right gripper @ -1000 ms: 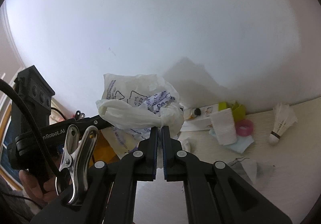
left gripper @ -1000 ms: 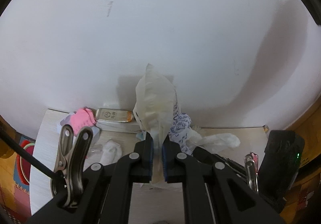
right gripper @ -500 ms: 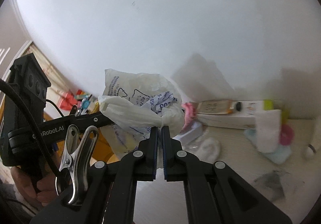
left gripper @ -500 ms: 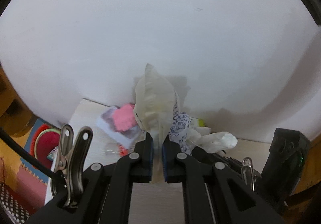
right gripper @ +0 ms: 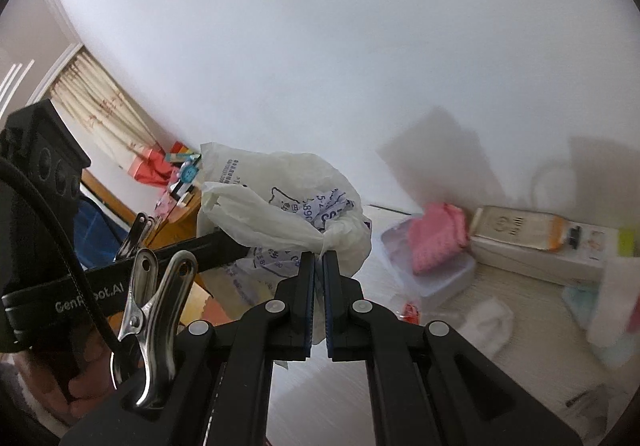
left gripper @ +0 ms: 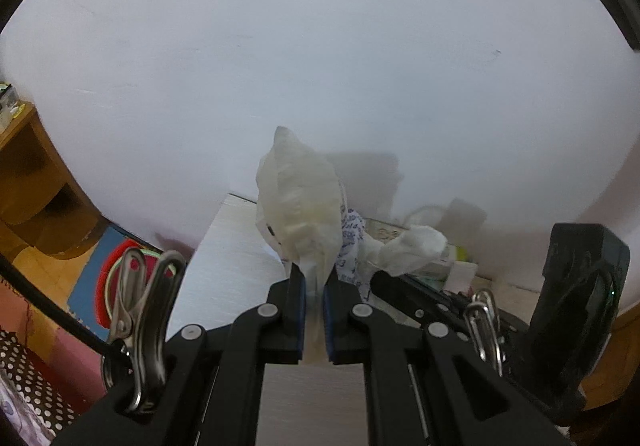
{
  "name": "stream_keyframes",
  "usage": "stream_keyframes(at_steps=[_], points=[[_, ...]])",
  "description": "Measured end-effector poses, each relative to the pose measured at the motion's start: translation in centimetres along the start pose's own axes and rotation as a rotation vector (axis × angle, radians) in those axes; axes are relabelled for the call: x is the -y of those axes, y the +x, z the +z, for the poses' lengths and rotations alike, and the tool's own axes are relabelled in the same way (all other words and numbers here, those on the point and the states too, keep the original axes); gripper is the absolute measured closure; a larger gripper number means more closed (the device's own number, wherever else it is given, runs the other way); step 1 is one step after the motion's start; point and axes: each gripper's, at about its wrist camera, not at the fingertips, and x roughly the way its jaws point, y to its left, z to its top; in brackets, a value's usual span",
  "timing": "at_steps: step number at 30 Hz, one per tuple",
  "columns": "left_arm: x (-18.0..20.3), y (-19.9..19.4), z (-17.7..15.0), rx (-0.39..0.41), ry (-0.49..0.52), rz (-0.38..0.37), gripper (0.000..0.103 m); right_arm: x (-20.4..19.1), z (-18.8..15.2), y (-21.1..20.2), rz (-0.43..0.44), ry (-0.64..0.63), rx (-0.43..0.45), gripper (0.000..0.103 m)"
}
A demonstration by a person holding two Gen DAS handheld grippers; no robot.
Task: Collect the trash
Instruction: 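Lift the white bag with both grippers and carry it toward the red bucket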
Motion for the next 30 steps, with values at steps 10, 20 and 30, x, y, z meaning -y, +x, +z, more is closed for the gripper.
stream_keyframes(at_steps=[10, 20, 30], points=[[-5.8, 0.5, 0.2, 0.001, -0.074, 0.027, 0.096, -3.7, 0.4, 2.1, 0.008, -0.053, -0.052, 0.098], [-10.5, 0.0, -0.2, 0.022, -0.144, 0.015, 0.096, -7.7, 0.9, 5.1, -0.042, -0.127, -0.071, 0.098], [-13.9, -0.6, 0.7, 0.025, -0.164, 0.014, 0.096, -11.1, 1.7, 7.5, -0.032, -0.169, -0.083, 0.098]])
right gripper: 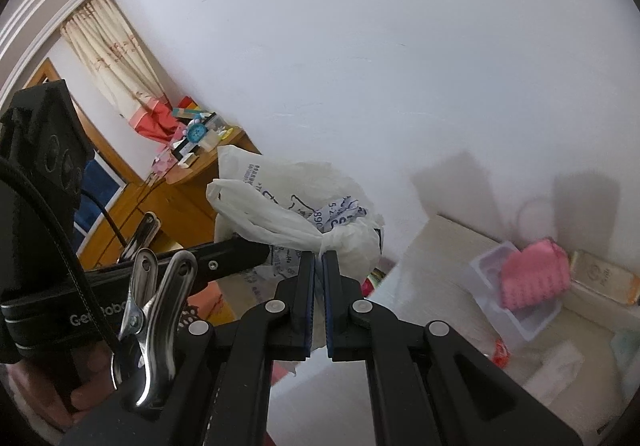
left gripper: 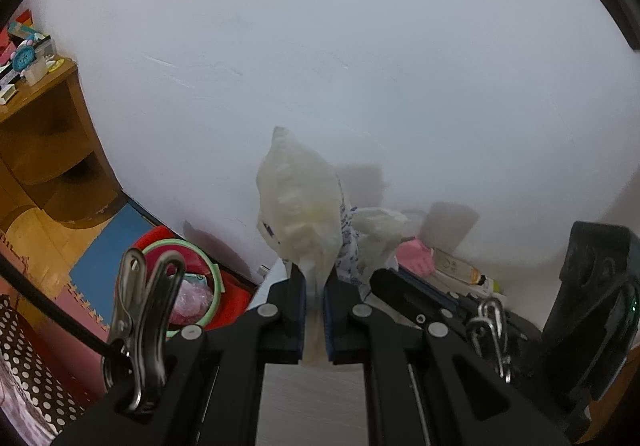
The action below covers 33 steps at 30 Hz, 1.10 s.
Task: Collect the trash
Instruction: 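Lift the white bag with both grippers and carry it toward the red bucket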
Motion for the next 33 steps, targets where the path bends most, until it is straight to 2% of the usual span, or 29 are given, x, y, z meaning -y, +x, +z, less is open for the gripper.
stream_keyframes(at_steps=[5, 12, 22, 33], points=[[-1.7, 0.3, 0.1, -0.008, -0.031, -0.005, 0.096, -1.5, 0.2, 0.6, -0.036, -0.055, -0.018, 0.098], [-3.3, 0.1, 0.1, -0.025, -0.073, 0.003, 0.096, -2.2, 0.0, 1.9, -0.026, -0.054, -0.055, 0.098], [-4.1, -1.0, 0.6, -0.021, -0.084, 0.019, 0.096, -4.3, 0.7, 3.6, -0.033, -0.103, -0.069, 0.098], [-5.5, -1.1, 0.1, -0.033, -0.142, 0.019, 0.096, -5.9, 0.9, 5.7, -0.038, -0.138, -0.111, 0.098]])
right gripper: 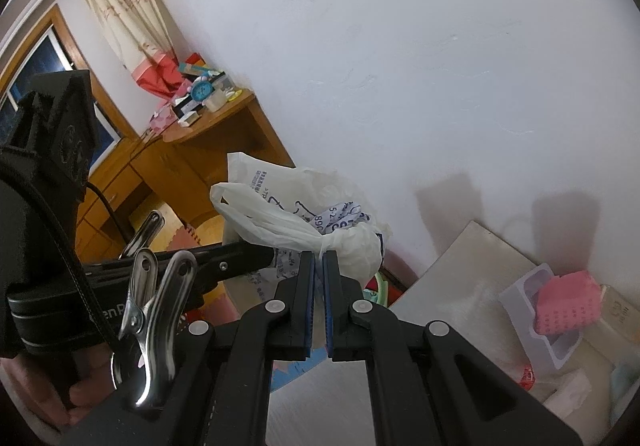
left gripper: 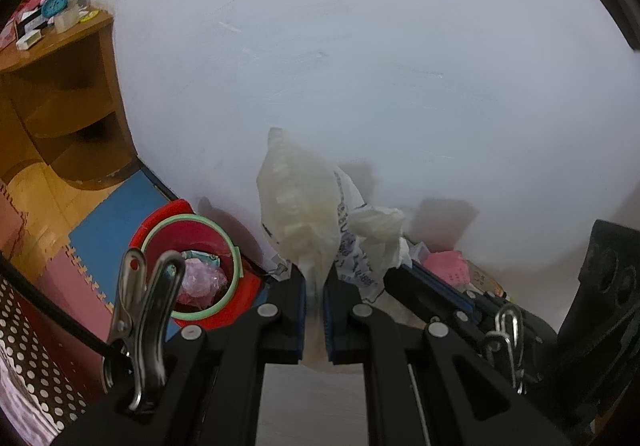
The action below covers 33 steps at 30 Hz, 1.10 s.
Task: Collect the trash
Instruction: 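Lift the white bag with both grippers and carry it toward the red bucket, then lower the white bag into the red bucket with both grippers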
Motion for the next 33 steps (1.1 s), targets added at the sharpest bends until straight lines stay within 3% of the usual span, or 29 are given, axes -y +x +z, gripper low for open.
stream_keyframes(at_steps=[12, 33], points=[[-3.5, 1.3, 1.2, -0.013, -0.077, 0.008, 0.096, -2.8, 2.1, 5.0, 0.009, -0.064, -0.067, 0.098], [-12.7, 8.2, 2.8, -0.123, -0.234, -0.028, 0.096, -5.0, 2.2, 17.9, -0.057, -0.186, -0.262, 0.098]])
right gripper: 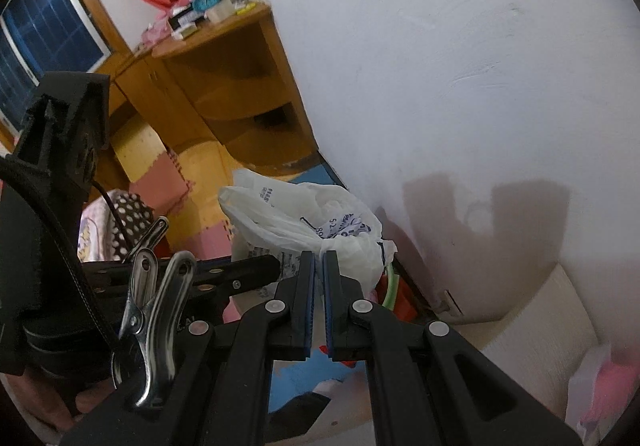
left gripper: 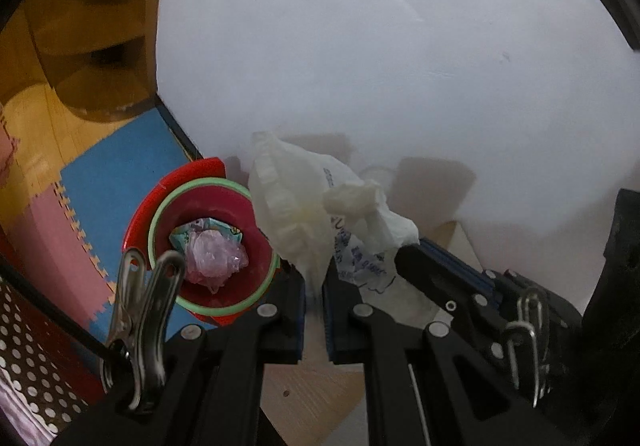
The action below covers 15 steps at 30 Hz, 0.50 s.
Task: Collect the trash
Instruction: 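Lower the white bag into the red bucket with both grippers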
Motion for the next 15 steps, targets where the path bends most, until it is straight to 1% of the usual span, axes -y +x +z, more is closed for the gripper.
stream_keyframes(at_steps=[4, 9, 15], points=[[-1.7, 0.5, 0.3, -0.012, -0.035, -0.007, 0.096, -0.7, 0.6, 2.1, -0.011, -0.036, -0.03, 0.098], [-4.0, 1.0, 0.8, -0.019, -0.072, -0.003, 0.096, -1.5, 1.2, 4.9, -0.003, -0.071, -0.077, 0.098], [-7.1, 3.3, 0.4, -0.042, -0.129, -0.008, 0.096, -1.7, 0.8, 7.9, -0.004, -0.104, -0.125, 0.098]])
